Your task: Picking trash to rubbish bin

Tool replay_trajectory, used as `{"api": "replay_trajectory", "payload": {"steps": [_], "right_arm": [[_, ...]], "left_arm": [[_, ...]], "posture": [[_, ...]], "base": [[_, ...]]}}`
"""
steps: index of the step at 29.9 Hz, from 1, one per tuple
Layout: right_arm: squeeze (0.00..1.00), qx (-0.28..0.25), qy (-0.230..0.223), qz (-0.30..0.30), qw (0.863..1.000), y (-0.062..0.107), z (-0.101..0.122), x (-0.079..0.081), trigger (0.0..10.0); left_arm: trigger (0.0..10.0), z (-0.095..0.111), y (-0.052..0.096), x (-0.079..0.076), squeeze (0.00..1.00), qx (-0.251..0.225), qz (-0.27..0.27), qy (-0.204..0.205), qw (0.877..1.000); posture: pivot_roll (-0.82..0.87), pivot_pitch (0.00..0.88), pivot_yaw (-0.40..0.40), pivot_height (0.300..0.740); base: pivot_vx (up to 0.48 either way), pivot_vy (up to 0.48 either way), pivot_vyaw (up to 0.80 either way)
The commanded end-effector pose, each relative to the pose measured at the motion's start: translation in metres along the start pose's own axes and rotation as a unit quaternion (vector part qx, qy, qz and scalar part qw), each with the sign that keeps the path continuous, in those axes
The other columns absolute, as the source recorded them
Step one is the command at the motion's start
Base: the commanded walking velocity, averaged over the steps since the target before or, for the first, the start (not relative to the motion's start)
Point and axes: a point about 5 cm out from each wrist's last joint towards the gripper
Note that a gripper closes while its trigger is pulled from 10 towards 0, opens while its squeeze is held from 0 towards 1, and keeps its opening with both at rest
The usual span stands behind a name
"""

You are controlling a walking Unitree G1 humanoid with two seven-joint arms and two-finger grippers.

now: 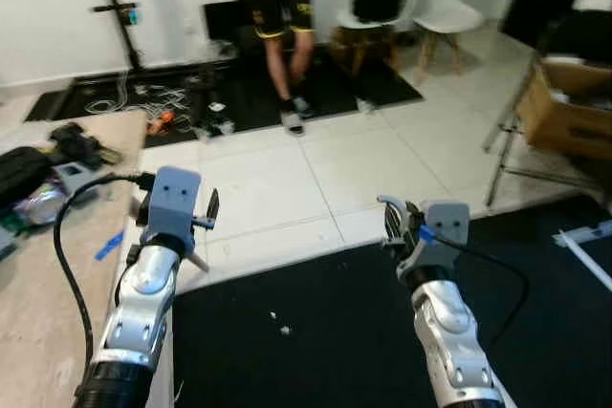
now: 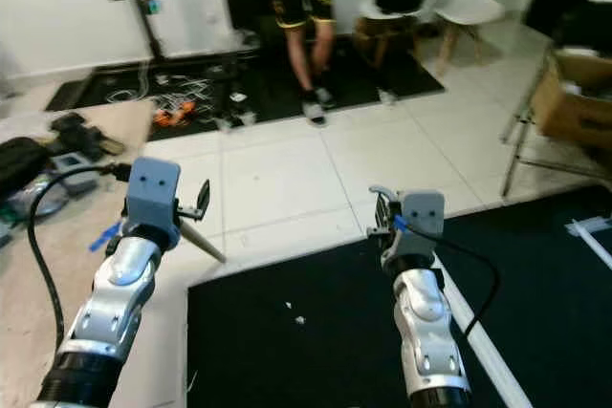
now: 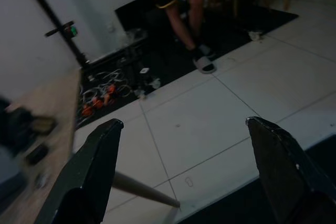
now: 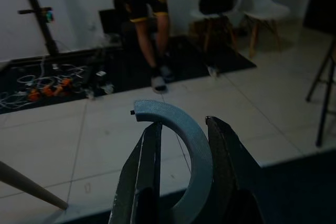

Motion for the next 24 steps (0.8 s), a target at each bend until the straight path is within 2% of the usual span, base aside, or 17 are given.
{"api": "replay_trajectory", "payload": {"steps": [1,6,15,20,24], "right_arm": [[0.0,0.0,0.001,0.001,1.0,0.002,-0.002,0.002,10.0],[0.0,-0.002,-0.001,-0.004,1.0,0.005,-0.003,0.004,10.0],[0.0,0.009,-0.01,0.01,1.0,-0.001,-0.007,0.01,10.0],[0.0,0.005,-0.01,0.013,1.0,0.0,-0.005,0.011,10.0],[0.0,0.003,-0.015,0.003,1.0,0.002,-0.006,0.011,10.0]], "left_arm": [[10.0,-0.005,0.002,0.003,0.0,0.006,-0.003,-0.008,1.0],[10.0,-0.009,0.003,0.004,0.0,0.006,-0.005,-0.007,1.0],[10.0,-0.014,0.006,0.008,0.0,0.016,0.016,0.002,1.0],[10.0,-0.019,0.01,0.014,0.0,0.022,0.024,0.005,0.999],[10.0,-0.018,0.007,0.016,0.0,0.021,0.019,-0.003,1.0]], "posture": [[0.04,0.061,0.128,0.74],[0.03,0.053,0.122,0.74],[0.06,0.074,0.071,0.74],[0.06,0.076,0.082,0.74],[0.06,0.069,0.095,0.74]], "base": [[0.0,0.0,-0.8],[0.0,0.0,-0.8],[0.0,0.0,-0.8],[0.0,0.0,-0.8],[0.0,0.0,-0.8]]}}
Point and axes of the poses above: a point about 5 cm out from each wrist's last joint towards the gripper, its own y axis pointing back from the gripper into the wrist, its own z axis along the axis of the wrist's last joint, x = y × z, and after that the axes turned 14 degrees about -y, right-handed
